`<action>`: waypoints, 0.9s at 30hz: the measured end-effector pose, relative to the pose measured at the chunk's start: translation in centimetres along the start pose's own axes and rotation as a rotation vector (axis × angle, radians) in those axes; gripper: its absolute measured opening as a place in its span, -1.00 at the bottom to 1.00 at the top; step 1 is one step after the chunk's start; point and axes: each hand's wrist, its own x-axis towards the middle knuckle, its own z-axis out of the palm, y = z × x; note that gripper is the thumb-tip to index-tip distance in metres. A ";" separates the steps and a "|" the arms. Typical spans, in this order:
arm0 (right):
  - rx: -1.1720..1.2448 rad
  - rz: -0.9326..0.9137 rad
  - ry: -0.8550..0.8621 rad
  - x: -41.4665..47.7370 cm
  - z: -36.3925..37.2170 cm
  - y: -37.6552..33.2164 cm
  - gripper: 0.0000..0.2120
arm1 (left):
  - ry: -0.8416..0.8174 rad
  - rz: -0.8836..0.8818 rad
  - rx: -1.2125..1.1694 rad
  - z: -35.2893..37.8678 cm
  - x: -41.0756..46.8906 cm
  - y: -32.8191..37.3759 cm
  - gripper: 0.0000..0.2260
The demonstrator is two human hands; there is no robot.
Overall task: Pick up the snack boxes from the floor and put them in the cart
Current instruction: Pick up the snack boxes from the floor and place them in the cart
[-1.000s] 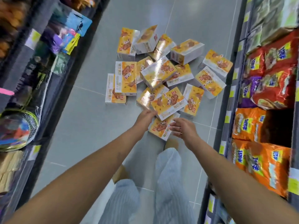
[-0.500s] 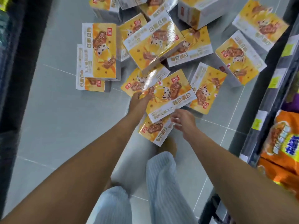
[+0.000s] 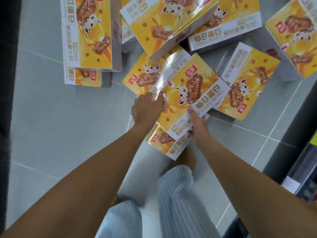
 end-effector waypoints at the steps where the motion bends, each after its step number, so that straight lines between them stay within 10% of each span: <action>1: 0.012 -0.021 0.023 -0.1 -0.3 0.0 -0.66 | -0.067 -0.027 0.029 0.1 -0.5 -0.4 -0.48; 10: -0.309 -0.163 -0.090 3.5 -4.6 1.8 -0.37 | -0.518 -0.166 -0.730 4.4 -2.1 -1.6 -0.31; 19: -0.225 -0.188 -0.187 -1.0 -3.9 2.1 -0.63 | -0.601 -0.418 -0.850 5.1 -3.6 -5.3 -0.05; 27: -0.322 -0.222 -0.045 -8.0 -3.9 4.0 -0.83 | -0.402 -0.404 -0.633 0.8 -11.5 -5.4 -0.44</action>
